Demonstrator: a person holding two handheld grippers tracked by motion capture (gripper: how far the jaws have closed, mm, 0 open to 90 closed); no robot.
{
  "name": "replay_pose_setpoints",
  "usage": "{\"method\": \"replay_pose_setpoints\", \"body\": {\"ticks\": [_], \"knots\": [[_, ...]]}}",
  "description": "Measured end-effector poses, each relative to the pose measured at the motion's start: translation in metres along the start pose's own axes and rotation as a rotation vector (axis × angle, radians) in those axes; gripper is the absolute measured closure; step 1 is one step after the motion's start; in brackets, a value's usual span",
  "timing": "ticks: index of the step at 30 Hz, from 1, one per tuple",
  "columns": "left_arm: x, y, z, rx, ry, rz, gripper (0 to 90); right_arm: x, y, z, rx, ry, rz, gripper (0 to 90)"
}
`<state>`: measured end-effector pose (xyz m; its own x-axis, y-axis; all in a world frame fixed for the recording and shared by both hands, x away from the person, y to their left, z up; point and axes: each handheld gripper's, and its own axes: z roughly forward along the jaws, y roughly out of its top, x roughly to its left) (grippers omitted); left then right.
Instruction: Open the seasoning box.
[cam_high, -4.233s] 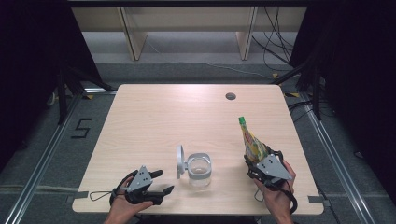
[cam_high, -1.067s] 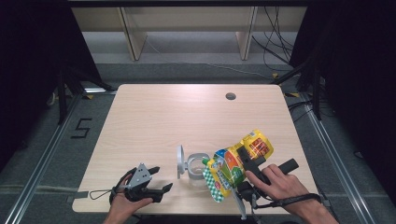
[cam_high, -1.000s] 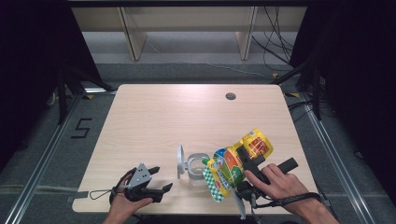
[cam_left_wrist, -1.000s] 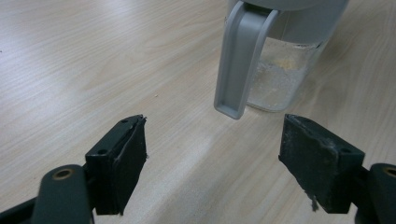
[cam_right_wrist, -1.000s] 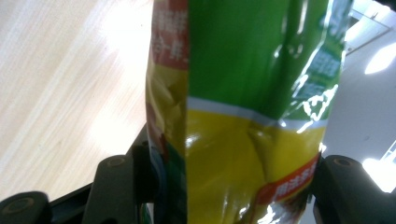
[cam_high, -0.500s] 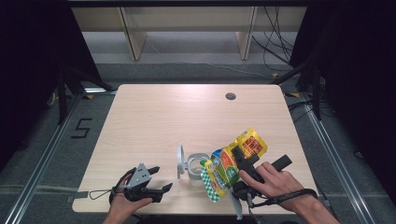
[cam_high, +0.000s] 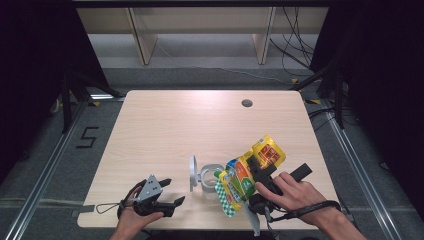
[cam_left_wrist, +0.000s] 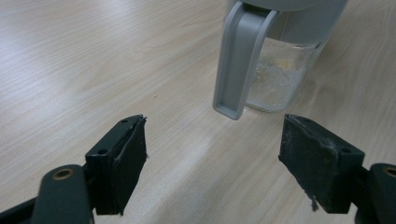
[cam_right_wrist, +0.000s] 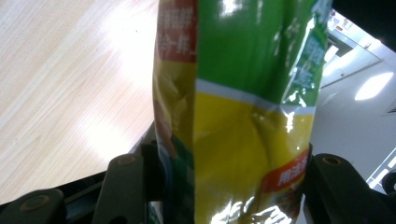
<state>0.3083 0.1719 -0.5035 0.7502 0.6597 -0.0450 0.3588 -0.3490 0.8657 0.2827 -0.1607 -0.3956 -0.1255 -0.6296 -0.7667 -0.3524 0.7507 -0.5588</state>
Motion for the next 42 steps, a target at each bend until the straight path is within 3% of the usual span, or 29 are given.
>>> {"method": "replay_pose_setpoints", "body": {"ticks": [3, 7, 11, 13, 14, 16, 31, 32, 42], "knots": [[0.001, 0.001, 0.0, -0.003, -0.005, 0.021, 22.4, 0.0, 0.001, 0.0, -0.006, 0.002, -0.004, 51.0], [0.001, 0.001, 0.0, -0.003, -0.005, 0.02, 22.4, 0.0, 0.001, 0.0, -0.008, 0.002, -0.007, 51.0], [-0.001, 0.0, 0.001, -0.004, -0.003, -0.003, 22.4, -0.001, 0.0, 0.0, -0.011, 0.012, -0.01, 51.1], [-0.001, 0.0, 0.001, -0.004, -0.003, -0.004, 22.4, -0.003, -0.001, 0.001, -0.017, 0.015, -0.029, 51.1], [0.0, 0.0, 0.001, -0.003, -0.003, -0.003, 22.4, -0.009, -0.001, 0.0, -0.006, 0.013, -0.125, 51.1], [0.001, 0.0, 0.001, -0.003, -0.004, 0.021, 22.4, -0.007, -0.002, -0.001, 0.001, 0.006, -0.101, 51.1], [0.001, 0.001, 0.001, -0.005, -0.006, 0.016, 22.3, -0.012, -0.002, -0.002, -0.002, 0.019, -0.134, 51.2], [-0.001, 0.0, 0.001, -0.005, -0.005, -0.007, 22.3, -0.011, -0.002, -0.003, -0.001, 0.013, -0.137, 51.2], [0.0, 0.001, 0.002, -0.008, -0.006, 0.02, 22.3, -0.008, -0.001, 0.0, -0.02, 0.028, -0.114, 51.2]]}}
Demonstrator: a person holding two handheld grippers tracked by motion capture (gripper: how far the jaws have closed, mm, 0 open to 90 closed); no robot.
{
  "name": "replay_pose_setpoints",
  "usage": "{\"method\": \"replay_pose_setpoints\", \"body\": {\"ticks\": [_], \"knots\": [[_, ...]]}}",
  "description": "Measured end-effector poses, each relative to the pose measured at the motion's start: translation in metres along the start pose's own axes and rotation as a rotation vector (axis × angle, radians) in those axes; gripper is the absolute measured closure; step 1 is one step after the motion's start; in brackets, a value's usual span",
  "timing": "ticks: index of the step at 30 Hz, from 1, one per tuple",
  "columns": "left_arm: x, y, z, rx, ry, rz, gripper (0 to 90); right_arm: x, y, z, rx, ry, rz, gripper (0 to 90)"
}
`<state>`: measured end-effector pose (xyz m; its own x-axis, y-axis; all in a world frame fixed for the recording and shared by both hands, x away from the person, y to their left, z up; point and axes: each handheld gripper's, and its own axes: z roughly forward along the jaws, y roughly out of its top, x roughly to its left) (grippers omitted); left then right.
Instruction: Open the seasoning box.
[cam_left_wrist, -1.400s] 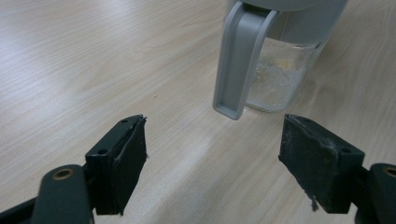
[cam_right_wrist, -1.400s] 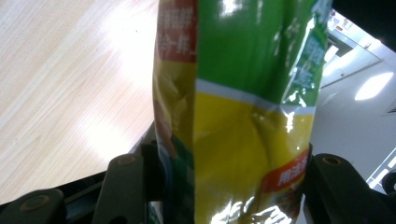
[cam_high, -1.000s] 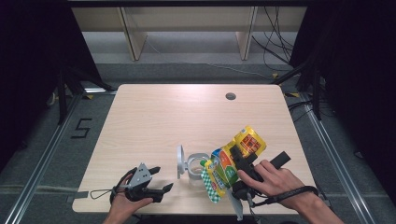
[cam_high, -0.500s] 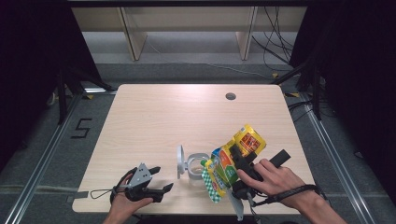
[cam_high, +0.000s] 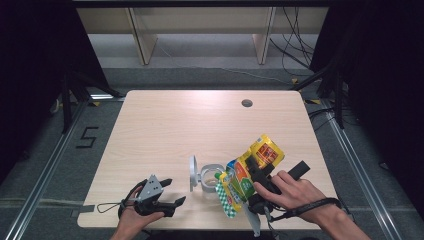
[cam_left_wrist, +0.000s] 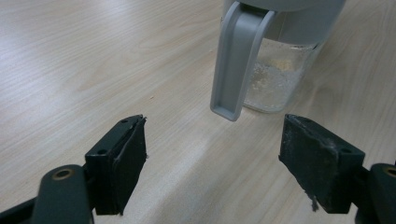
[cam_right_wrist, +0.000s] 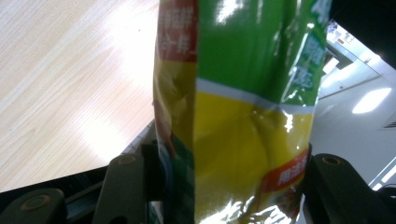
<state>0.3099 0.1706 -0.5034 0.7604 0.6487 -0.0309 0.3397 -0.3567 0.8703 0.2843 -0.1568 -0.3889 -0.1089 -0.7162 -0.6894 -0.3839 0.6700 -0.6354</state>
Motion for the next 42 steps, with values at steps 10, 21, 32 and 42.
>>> {"method": "replay_pose_setpoints", "body": {"ticks": [10, 21, 32, 42], "knots": [[0.0, 0.0001, -0.0004, 0.004, 0.001, -0.003, 22.3, -0.0015, -0.0006, -0.0017, -0.001, -0.002, -0.013, 51.4], [0.0011, 0.0005, -0.0015, 0.003, 0.002, 0.001, 22.3, -0.0026, 0.0006, 0.0001, -0.002, -0.001, -0.022, 51.8], [-0.0004, 0.0001, -0.0008, -0.001, -0.006, -0.025, 21.5, -0.0042, 0.0013, -0.0003, -0.005, -0.014, -0.02, 51.8], [-0.0008, 0.0001, 0.0001, -0.003, -0.006, -0.022, 20.7, -0.0066, 0.0, -0.0018, 0.007, -0.023, -0.072, 52.4]]}}
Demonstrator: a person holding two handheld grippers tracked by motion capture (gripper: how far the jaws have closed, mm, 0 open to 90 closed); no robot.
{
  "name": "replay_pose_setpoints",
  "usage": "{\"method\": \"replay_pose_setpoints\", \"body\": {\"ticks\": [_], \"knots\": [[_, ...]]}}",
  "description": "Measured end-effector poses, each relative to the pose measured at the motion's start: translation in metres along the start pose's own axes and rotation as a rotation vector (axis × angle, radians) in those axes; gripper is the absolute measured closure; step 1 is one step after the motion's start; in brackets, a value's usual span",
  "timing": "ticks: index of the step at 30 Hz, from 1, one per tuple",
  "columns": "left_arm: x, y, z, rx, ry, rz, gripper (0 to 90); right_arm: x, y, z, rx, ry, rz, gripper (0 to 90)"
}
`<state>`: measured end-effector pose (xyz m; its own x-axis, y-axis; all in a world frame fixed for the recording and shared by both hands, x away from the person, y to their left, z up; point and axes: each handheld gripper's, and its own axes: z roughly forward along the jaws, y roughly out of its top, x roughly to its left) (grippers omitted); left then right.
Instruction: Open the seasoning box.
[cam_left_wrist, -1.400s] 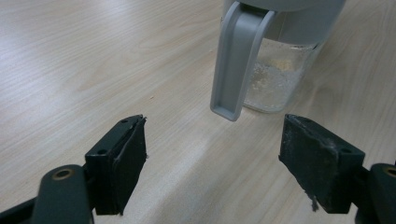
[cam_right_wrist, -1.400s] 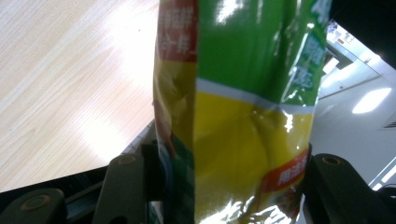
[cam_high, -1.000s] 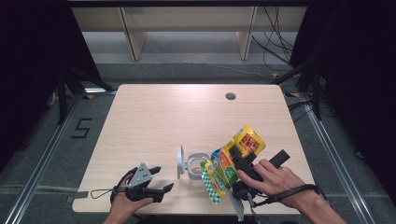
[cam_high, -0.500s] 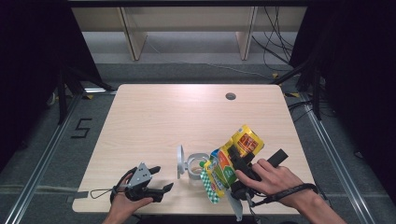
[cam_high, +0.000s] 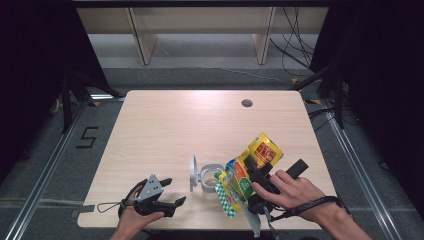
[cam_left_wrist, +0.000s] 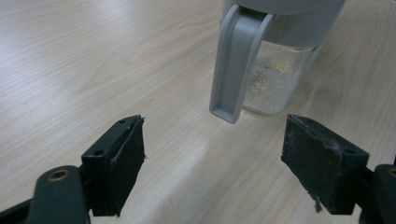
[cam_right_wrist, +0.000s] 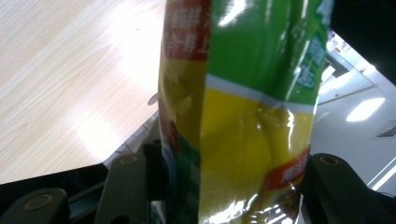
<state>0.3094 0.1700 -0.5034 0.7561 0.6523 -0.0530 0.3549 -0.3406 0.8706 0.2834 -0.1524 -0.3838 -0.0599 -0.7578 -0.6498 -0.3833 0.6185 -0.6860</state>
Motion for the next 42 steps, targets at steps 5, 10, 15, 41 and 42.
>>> {"method": "replay_pose_setpoints", "body": {"ticks": [5, 10, 15, 41, 42], "knots": [[0.0007, 0.0002, -0.0007, 0.002, 0.003, 0.005, 20.7, 0.0008, 0.0004, -0.0001, -0.01, 0.005, -0.006, 52.5], [0.001, 0.0005, -0.0002, -0.001, -0.001, 0.019, 20.7, 0.0007, -0.0001, 0.0002, -0.003, 0.008, -0.01, 52.6], [0.0011, 0.0003, -0.0007, 0.002, -0.001, 0.007, 20.7, -0.0007, -0.0002, -0.0007, 0.002, 0.002, -0.015, 52.7], [0.0002, 0.0004, 0.0, -0.001, 0.004, 0.003, 20.7, -0.0006, -0.0028, -0.0061, -0.001, -0.002, -0.047, 52.9], [-0.0001, 0.0004, 0.0, -0.001, 0.003, 0.004, 20.7, -0.0009, -0.0028, -0.0064, -0.001, -0.003, -0.052, 52.9]]}}
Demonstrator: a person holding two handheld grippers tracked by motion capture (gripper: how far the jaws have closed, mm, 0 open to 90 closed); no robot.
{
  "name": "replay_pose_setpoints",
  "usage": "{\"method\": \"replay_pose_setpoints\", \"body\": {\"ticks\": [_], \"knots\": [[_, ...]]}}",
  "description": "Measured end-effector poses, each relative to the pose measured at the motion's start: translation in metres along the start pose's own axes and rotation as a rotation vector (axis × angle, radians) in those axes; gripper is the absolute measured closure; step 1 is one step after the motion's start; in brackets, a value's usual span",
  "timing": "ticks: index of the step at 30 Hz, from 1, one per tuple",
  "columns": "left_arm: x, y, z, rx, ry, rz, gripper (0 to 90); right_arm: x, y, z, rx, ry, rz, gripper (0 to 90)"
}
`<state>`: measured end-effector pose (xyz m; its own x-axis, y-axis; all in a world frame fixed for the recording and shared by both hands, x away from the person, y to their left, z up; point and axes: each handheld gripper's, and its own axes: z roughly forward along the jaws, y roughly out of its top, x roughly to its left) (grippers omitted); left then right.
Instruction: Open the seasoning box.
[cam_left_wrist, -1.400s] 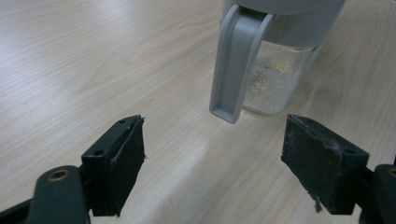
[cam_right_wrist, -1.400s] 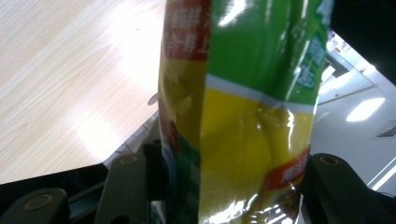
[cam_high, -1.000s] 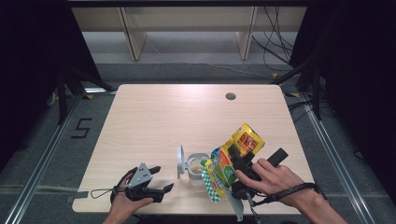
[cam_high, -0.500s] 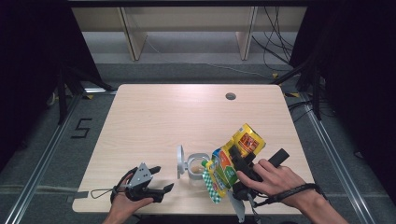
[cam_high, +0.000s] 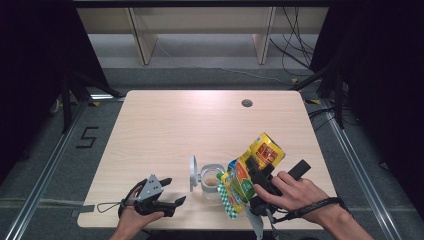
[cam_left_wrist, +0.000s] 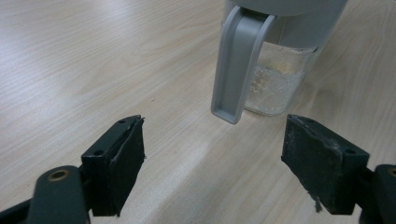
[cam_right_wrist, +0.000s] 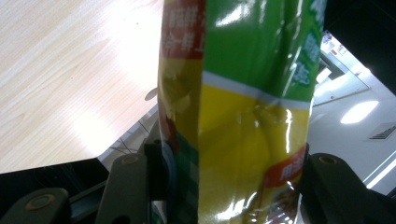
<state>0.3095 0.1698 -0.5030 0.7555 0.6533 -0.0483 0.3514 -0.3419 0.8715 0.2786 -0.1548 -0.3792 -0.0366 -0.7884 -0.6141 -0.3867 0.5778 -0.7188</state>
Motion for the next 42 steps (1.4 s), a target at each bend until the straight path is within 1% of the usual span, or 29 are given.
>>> {"method": "replay_pose_setpoints", "body": {"ticks": [7, 8, 10, 11, 15, 16, 17, 19, 20, 21, 22, 23, 24, 25, 26, 27, 29, 30, 33, 35, 36, 37, 38, 40, 41, 42], "knots": [[0.0, -0.0002, -0.0002, 0.001, 0.004, -0.002, 20.8, 0.001, 0.0013, -0.0005, -0.003, 0.0, 0.005, 53.0], [0.0007, 0.0004, -0.001, 0.004, 0.007, 0.016, 20.8, 0.0011, 0.0015, -0.0007, -0.003, 0.0, 0.008, 53.0], [0.0007, 0.0004, -0.0009, 0.002, 0.006, 0.019, 20.8, 0.0014, 0.0018, -0.0011, -0.003, -0.003, 0.005, 53.0], [0.0006, 0.0007, -0.0006, 0.008, 0.009, 0.031, 20.8, 0.0016, 0.0018, -0.0014, -0.004, -0.003, 0.005, 53.0], [-0.0008, 0.0001, 0.001, 0.009, 0.001, 0.029, 20.8, 0.0004, 0.0011, -0.0028, 0.0, -0.007, 0.001, 53.1], [-0.0008, 0.0007, 0.0016, 0.015, -0.002, 0.044, 20.8, -0.001, 0.001, -0.0033, 0.0, -0.006, -0.013, 53.1], [-0.0031, -0.0001, 0.0026, 0.008, 0.0, 0.015, 20.8, -0.0007, 0.001, -0.0036, 0.003, -0.001, -0.006, 53.0], [-0.0037, 0.0001, 0.0025, 0.011, 0.006, 0.017, 20.8, -0.0005, 0.0009, -0.0037, 0.005, 0.0, -0.004, 53.1], [-0.0034, 0.0002, 0.0022, 0.019, 0.009, 0.026, 20.8, -0.0023, 0.0012, -0.0026, -0.006, -0.004, -0.035, 53.1], [-0.0034, 0.0002, 0.0022, 0.019, 0.009, 0.026, 20.8, -0.0023, 0.0012, -0.0026, -0.006, -0.004, -0.035, 53.1], [-0.003, 0.0003, 0.002, 0.02, 0.008, 0.038, 20.8, -0.0021, 0.0016, -0.0032, 0.003, -0.003, -0.025, 53.1], [-0.0027, 0.0005, 0.0018, 0.023, 0.003, 0.043, 20.8, -0.0021, 0.0016, -0.0032, 0.003, -0.003, -0.025, 53.1], [-0.0033, -0.0004, 0.0026, 0.021, 0.005, 0.033, 20.8, -0.0022, 0.0026, -0.0038, 0.007, 0.0, -0.008, 53.2], [-0.0033, -0.0004, 0.0026, 0.021, 0.005, 0.033, 20.9, -0.0022, 0.0026, -0.0038, 0.007, 0.0, -0.008, 53.2], [-0.004, -0.0005, 0.0032, 0.02, 0.004, 0.028, 20.9, -0.0025, 0.0034, -0.0028, 0.003, -0.003, -0.021, 53.2], [-0.0037, -0.0004, 0.0032, 0.023, 0.006, 0.034, 20.9, -0.0024, 0.0032, -0.0034, 0.007, -0.004, -0.008, 53.2], [-0.0042, -0.0003, 0.0037, 0.018, 0.002, 0.029, 20.9, -0.0026, 0.0032, -0.0035, 0.006, -0.006, -0.012, 53.2], [-0.0037, -0.0003, 0.0039, 0.026, -0.001, 0.033, 20.9, -0.0012, 0.0031, -0.003, 0.002, -0.005, -0.017, 53.2], [-0.0038, -0.0006, 0.0044, 0.027, 0.001, 0.028, 20.9, -0.0006, 0.0022, -0.003, 0.002, -0.007, -0.02, 53.2], [-0.0021, -0.0002, 0.0041, 0.03, 0.006, 0.049, 20.9, -0.0001, 0.0011, -0.0025, 0.007, -0.005, -0.02, 53.2], [-0.0036, -0.0005, 0.0048, 0.016, 0.003, 0.025, 21.0, 0.0, 0.0009, -0.0024, 0.008, -0.006, -0.019, 53.3], [-0.0036, -0.0005, 0.0048, 0.016, 0.003, 0.025, 21.0, 0.0, 0.0009, -0.0024, 0.008, -0.006, -0.019, 53.3], [-0.0025, -0.0008, 0.0043, 0.032, 0.01, 0.034, 21.0, 0.001, 0.0013, -0.0021, 0.008, -0.01, -0.018, 53.3], [-0.0019, -0.0006, 0.0042, 0.034, 0.004, 0.041, 21.1, 0.0014, 0.0013, -0.002, 0.006, -0.009, -0.015, 53.3], [-0.0014, -0.0008, 0.0043, 0.042, 0.01, 0.047, 21.1, 0.0015, 0.0011, -0.0023, 0.006, -0.009, -0.012, 53.3], [-0.0021, -0.0009, 0.0046, 0.035, 0.004, 0.036, 21.2, 0.0014, 0.0007, -0.0018, 0.003, -0.01, -0.016, 53.3]]}}
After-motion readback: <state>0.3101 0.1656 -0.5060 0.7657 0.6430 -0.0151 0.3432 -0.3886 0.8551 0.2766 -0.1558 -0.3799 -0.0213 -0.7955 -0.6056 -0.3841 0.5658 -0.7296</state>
